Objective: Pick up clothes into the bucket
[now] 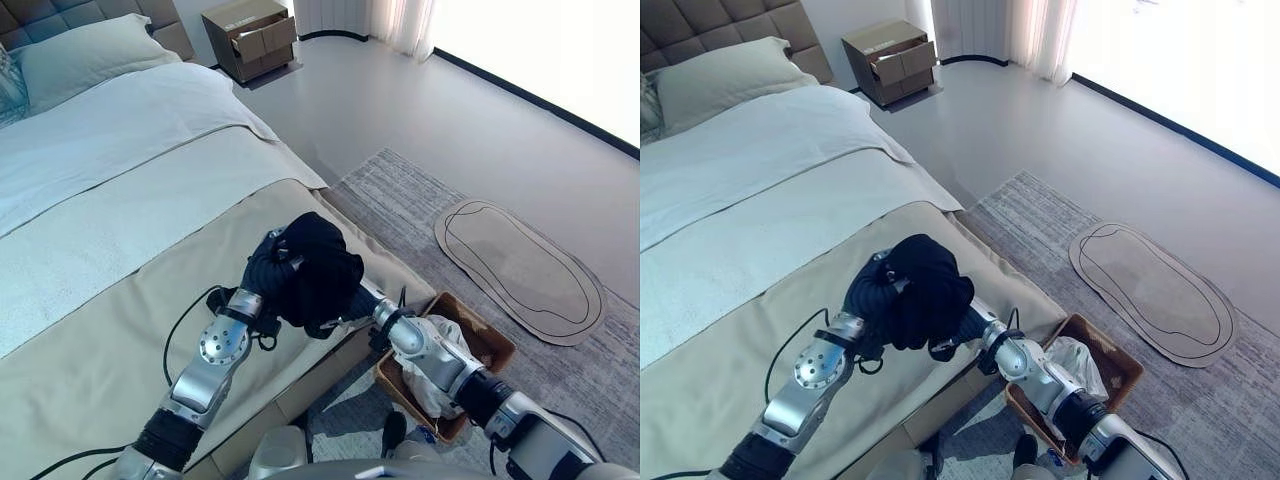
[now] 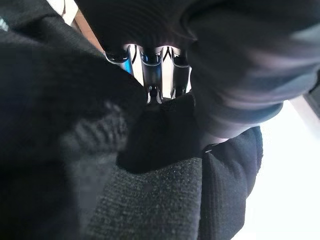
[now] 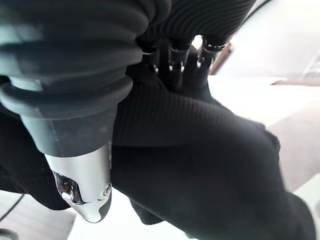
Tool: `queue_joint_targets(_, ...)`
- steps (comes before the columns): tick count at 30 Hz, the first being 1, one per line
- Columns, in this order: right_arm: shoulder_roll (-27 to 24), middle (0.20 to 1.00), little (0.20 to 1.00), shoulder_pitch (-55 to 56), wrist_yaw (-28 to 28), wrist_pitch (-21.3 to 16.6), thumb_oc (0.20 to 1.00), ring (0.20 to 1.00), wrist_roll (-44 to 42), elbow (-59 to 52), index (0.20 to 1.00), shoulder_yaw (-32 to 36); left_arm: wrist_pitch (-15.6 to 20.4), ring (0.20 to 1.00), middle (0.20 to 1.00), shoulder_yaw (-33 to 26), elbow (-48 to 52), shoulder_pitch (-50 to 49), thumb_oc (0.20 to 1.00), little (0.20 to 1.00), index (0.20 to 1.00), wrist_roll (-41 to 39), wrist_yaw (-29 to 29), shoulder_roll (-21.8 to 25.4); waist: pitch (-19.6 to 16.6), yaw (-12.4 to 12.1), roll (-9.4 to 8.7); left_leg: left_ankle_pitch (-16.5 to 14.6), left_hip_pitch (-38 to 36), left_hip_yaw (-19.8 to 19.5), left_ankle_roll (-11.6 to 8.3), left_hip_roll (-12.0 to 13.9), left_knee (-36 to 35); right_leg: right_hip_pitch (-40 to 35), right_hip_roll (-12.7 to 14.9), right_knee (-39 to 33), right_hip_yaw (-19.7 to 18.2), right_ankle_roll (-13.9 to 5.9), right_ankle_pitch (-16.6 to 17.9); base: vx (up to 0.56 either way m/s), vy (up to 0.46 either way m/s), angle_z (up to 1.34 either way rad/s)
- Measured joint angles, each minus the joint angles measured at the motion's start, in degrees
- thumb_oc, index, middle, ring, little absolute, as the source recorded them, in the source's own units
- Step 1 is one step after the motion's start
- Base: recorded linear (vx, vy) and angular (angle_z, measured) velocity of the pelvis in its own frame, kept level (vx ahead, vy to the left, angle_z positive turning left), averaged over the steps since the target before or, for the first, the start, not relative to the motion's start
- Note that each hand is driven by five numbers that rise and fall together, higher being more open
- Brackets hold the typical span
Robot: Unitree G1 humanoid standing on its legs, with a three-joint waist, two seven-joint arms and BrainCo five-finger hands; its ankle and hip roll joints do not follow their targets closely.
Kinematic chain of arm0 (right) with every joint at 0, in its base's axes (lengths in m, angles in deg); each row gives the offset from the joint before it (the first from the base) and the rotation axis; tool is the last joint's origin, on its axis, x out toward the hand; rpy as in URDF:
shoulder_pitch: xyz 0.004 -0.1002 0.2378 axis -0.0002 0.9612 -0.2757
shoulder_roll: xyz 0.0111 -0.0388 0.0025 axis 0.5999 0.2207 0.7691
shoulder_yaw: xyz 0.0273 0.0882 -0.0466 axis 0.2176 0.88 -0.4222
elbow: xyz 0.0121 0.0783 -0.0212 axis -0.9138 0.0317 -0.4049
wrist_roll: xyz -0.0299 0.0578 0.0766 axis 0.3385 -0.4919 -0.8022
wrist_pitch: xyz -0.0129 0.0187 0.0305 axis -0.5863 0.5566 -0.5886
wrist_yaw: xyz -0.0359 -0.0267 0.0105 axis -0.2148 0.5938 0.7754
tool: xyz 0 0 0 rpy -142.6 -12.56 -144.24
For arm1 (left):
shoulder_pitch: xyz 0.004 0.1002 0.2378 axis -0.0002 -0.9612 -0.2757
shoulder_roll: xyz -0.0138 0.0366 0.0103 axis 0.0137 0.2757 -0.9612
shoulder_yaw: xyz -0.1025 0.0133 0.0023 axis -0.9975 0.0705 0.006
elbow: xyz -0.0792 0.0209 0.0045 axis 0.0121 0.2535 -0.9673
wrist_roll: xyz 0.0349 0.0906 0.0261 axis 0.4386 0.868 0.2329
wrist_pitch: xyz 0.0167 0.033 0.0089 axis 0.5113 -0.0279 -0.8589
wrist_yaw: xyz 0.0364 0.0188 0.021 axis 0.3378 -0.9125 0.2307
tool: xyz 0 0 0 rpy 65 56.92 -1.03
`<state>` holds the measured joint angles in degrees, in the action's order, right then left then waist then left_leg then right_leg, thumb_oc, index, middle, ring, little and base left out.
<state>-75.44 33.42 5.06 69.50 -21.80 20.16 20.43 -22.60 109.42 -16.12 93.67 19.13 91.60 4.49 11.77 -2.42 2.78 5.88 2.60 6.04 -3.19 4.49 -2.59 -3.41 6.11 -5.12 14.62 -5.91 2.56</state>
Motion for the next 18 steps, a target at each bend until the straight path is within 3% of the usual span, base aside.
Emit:
queue_joint_targets(2, 1.9, 1.000, 1.000, 0.8, 0.0, 0.4, 1.000, 1.000, -3.5, 0.9, 1.000, 0.0, -0.7, 0.200, 0.200, 1.0, 0.0, 0.0, 0.200, 0.200, 0.200, -1.0, 0.0, -0.4, -0.6, -0.1, 0.11, 0.0, 0.0, 0.0, 0.00, 0.0, 0.0, 0.0, 0.0, 0.0, 0.0, 0.00, 0.0, 0.00, 0.000, 0.00)
queue_joint_targets(3, 2.9, 0.523, 0.523, 0.9, 0.0, 0.5, 0.523, 0.523, -4.9, 1.9, 0.523, -0.2, -0.9, 0.200, 0.200, 1.3, 0.0, 0.0, 0.200, 0.200, 0.200, -1.9, 0.0, -0.5, -0.8, -0.1, 0.11, 0.0, 0.0, 0.0, 0.00, 0.0, 0.0, -0.1, 0.0, 0.0, 0.1, 0.00, 0.0, 0.00, 0.000, 0.00)
queue_joint_targets(4, 3.9, 0.200, 0.200, 0.9, -0.4, 1.3, 0.200, 0.200, -7.3, 2.4, 0.200, -0.9, -1.0, 0.200, 0.200, 2.0, 0.1, 0.3, 0.200, 0.200, 0.200, -2.5, -0.2, -0.5, -1.0, 0.0, 0.15, 0.0, 0.0, 0.0, -0.01, 0.0, 0.0, -0.1, 0.0, 0.0, 0.1, 0.00, 0.0, 0.00, 0.000, 0.00)
queue_joint_targets(10, 3.9, 0.200, 0.200, 1.8, -0.4, 1.4, 0.200, 0.200, -11.1, 2.8, 0.200, -0.5, -1.8, 0.200, 0.200, 3.0, 1.3, 0.5, 0.200, 0.200, 0.200, -4.9, -1.2, 0.0, -1.4, 0.0, 0.12, 0.0, -0.4, 0.0, -0.01, 0.0, 0.1, -0.4, 0.0, 0.0, 0.1, 0.00, 0.0, 0.00, 0.000, 0.00)
queue_joint_targets(18, 3.5, 0.200, 0.200, 7.7, 0.8, 1.5, 0.200, 0.200, -17.8, 4.8, 0.200, 6.9, -2.2, 0.200, 0.200, 2.8, 1.6, -0.4, 0.200, 0.200, 0.200, -6.8, -2.6, 0.9, -1.7, 0.1, 0.13, 0.0, -1.0, 0.0, -0.01, 0.0, -0.2, -1.0, 0.1, 0.0, 0.1, 0.02, 0.0, 0.00, 0.000, 0.00)
